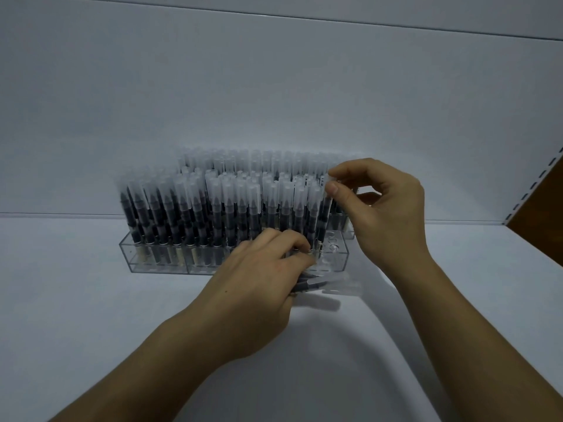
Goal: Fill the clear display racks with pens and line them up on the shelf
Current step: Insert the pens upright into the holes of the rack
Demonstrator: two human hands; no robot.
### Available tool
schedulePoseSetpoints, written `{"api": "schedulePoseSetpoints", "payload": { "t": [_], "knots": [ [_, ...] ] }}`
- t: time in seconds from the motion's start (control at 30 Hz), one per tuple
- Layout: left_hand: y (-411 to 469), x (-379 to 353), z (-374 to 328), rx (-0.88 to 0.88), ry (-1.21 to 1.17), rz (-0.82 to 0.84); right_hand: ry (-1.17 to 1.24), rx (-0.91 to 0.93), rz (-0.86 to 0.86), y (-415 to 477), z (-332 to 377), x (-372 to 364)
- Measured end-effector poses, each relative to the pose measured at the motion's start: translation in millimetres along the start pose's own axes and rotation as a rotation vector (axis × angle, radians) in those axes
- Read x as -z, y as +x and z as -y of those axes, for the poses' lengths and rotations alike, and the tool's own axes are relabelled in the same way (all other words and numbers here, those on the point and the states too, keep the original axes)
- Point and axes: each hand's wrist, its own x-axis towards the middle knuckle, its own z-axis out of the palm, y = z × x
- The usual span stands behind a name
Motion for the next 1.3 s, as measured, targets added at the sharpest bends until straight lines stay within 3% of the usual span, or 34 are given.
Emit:
{"api": "schedulePoseSetpoints", "payload": {
  "t": [0.47, 0.57, 0.67, 0.77, 0.9, 1.1, 1.3],
  "knots": [
    [2, -4, 6, -0.014, -0.100, -0.071, -0.108, 0.064, 0.023, -1, 0, -2],
    [2, 0, 7, 0.029, -0.323, -0.179, -0.144, 0.096, -0.008, -1, 2, -2],
    [4, 7, 3, 0.201, -0.686, -0.275, -0.168, 0.185, -0.057, -3, 7, -2],
    [6, 16, 1, 0.366, -1.268, -0.159, -0.016, 0.173, -0.028, -5, 16, -3],
    [6, 21, 4, 0.368, -1.674, 0.012, 0.189, 0.085, 0.115, -12, 26, -7],
    [3, 20, 1, 0.284, -1.694, 0.180, 0.262, 0.007, 0.213, -14, 31, -9],
    [3, 15, 6, 0.279, -1.700, 0.138, 0.414, -0.064, 0.253, -12, 36, -8]
  ]
}}
